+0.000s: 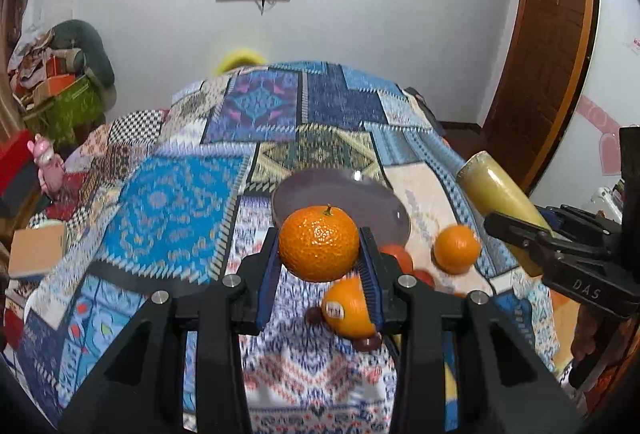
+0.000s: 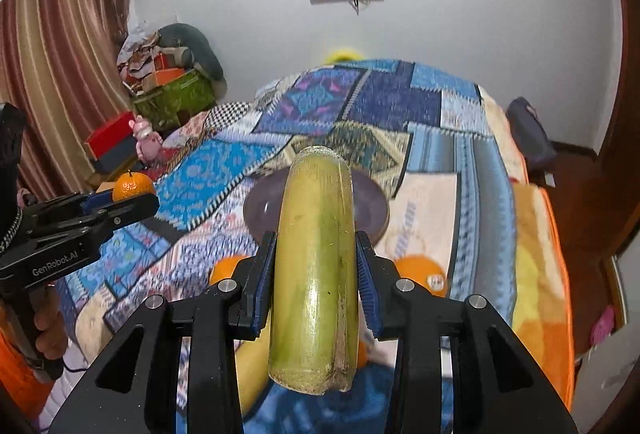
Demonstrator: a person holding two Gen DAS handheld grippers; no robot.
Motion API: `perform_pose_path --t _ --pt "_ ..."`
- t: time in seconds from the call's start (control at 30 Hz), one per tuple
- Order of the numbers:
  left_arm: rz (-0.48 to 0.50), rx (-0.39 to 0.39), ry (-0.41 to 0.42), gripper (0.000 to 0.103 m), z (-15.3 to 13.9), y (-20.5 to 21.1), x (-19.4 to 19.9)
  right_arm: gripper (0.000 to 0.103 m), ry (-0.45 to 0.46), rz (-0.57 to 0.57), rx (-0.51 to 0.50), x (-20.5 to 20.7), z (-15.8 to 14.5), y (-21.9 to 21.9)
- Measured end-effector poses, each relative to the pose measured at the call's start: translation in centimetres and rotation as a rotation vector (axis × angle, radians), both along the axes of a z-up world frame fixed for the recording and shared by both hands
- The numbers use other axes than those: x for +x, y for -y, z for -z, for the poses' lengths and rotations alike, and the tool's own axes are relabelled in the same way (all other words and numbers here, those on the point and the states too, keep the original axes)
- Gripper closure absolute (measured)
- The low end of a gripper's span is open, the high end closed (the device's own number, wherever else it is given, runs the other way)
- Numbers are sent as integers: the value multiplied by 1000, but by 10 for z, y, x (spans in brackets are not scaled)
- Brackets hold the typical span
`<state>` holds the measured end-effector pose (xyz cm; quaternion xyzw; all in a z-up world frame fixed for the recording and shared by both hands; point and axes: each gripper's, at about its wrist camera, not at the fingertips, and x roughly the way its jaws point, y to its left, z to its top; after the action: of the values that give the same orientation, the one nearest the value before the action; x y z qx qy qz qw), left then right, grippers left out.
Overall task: Organize fruits
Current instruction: 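Carry the mandarin and corn cob onto the purple plate and open both tools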
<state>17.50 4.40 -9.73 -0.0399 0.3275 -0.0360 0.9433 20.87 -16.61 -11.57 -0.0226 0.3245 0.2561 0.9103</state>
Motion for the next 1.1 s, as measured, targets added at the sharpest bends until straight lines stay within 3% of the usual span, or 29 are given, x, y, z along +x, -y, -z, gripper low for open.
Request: perform_pose_path --t 0.43,0.6,1.1 --pt "12 38 -14 66 1 5 66 69 33 -1 4 54 -6 -26" --pt "2 36 -58 66 17 2 95 69 7 0 10 77 4 -35" --pt "-16 61 -241 66 84 -11 179 69 -137 -25 -98 142 57 -60"
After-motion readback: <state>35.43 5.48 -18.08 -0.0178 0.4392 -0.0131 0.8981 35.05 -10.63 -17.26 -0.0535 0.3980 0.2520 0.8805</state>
